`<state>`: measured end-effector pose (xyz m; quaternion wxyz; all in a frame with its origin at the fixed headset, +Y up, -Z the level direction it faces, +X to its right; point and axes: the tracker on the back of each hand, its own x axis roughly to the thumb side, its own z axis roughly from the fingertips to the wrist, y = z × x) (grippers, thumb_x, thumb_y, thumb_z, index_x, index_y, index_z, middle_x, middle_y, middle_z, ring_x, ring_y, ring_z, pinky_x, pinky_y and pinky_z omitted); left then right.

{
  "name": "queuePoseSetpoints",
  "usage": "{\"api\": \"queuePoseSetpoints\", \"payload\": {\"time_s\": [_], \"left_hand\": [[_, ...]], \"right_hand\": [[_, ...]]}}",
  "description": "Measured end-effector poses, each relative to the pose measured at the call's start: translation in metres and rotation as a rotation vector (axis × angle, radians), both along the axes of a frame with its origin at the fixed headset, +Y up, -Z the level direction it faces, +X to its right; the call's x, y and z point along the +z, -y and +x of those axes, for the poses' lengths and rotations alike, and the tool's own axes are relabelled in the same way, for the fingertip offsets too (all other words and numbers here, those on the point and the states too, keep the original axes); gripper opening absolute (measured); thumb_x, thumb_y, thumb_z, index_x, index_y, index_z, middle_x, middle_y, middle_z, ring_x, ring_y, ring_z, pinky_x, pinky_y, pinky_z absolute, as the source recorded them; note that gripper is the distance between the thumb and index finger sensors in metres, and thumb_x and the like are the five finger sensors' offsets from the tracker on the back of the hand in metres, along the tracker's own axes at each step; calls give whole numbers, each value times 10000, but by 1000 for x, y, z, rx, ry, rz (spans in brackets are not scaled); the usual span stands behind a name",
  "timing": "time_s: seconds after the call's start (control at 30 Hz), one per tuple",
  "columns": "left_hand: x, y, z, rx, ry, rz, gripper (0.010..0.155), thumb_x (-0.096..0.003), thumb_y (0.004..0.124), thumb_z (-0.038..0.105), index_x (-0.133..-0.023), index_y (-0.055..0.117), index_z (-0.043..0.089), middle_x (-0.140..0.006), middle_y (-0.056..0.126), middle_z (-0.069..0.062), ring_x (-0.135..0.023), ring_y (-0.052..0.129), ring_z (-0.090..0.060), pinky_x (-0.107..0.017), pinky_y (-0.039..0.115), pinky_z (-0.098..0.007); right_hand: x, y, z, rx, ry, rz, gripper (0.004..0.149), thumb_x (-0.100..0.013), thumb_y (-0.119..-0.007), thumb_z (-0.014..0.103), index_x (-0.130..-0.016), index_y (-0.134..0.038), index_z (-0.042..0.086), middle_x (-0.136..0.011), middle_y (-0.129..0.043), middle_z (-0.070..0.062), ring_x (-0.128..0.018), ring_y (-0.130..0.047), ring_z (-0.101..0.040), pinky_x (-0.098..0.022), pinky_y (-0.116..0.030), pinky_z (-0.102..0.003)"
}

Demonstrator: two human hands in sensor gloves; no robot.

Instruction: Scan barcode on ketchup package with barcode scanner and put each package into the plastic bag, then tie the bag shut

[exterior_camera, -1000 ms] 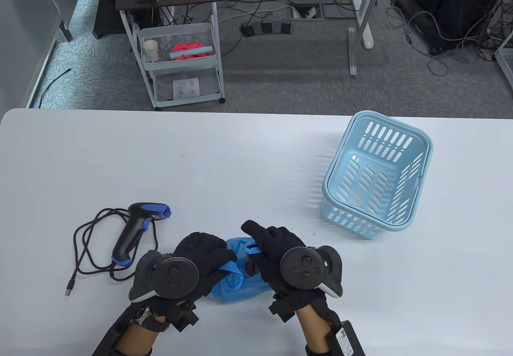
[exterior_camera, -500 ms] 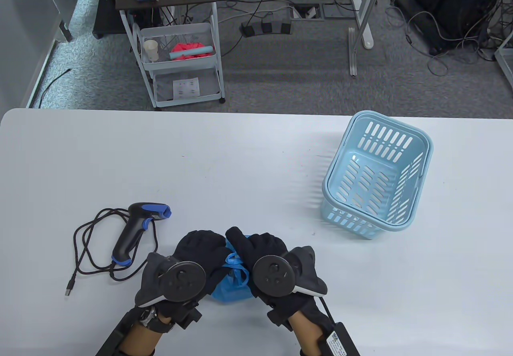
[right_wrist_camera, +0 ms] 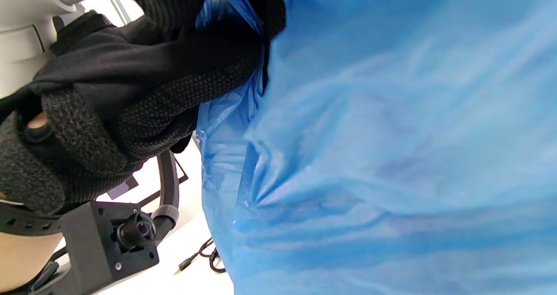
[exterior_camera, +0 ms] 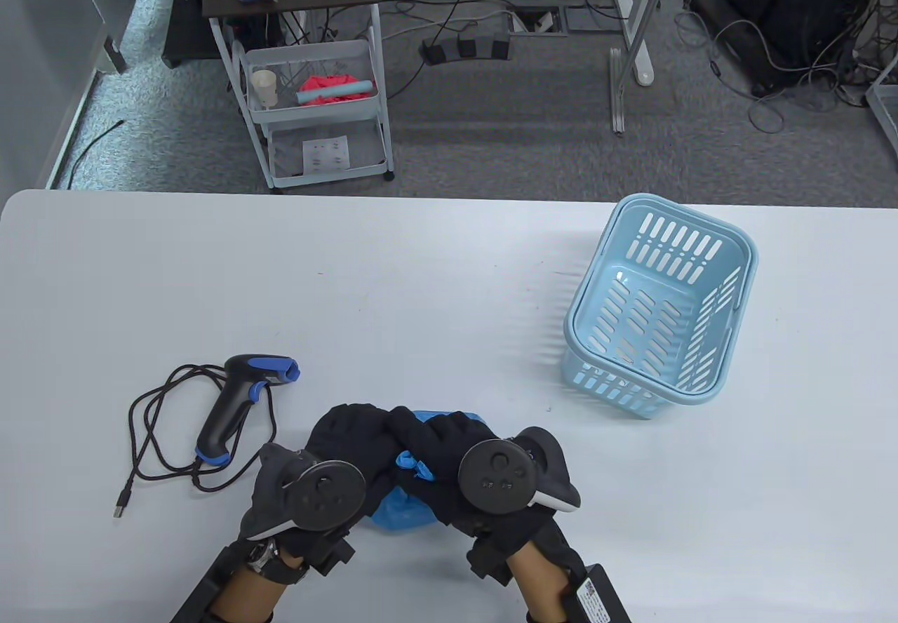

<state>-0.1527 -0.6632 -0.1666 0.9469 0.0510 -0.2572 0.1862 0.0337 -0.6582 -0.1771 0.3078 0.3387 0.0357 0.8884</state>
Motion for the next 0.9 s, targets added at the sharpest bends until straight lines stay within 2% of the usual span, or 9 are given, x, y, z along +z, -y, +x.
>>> {"api": "queuePoseSetpoints", "payload": {"time_s": [0.2,0.43,0.63,0.9], "left_hand": [[0,-13,-15,91,-6,-7,558,-472,734,567,-907,831,231,-996,749,-32,-941,781,-390,-724,637,-596],[-3,-20,-27,311,58,-126,630,-486,694,595,-952,799,185,-1015,732,-70,-947,761,-424,-715,633,-608],[-2,-16,-19,291,34,-116,633,-487,690,596,-923,806,152,-982,757,-78,-910,792,-427,-703,648,-602],[-1,-14,-14,296,25,-127,534,-515,709,489,-890,812,124,-945,776,-76,-876,816,-421,-692,661,-598]], "right_hand": [[-2,1,5,-9,46,12,609,-592,-561,383,-1116,-480,84,-865,-739,-171,-824,-683,-455,-696,-512,-661],[3,-2,-1,104,78,98,636,-589,-557,392,-1126,-437,73,-879,-730,-174,-835,-675,-457,-700,-506,-661],[8,-2,-9,191,94,157,658,-585,-561,396,-1125,-418,47,-884,-723,-175,-841,-669,-457,-703,-502,-661],[11,-1,-16,247,121,207,668,-585,-568,385,-1118,-390,24,-878,-722,-172,-836,-672,-454,-701,-504,-661]]}}
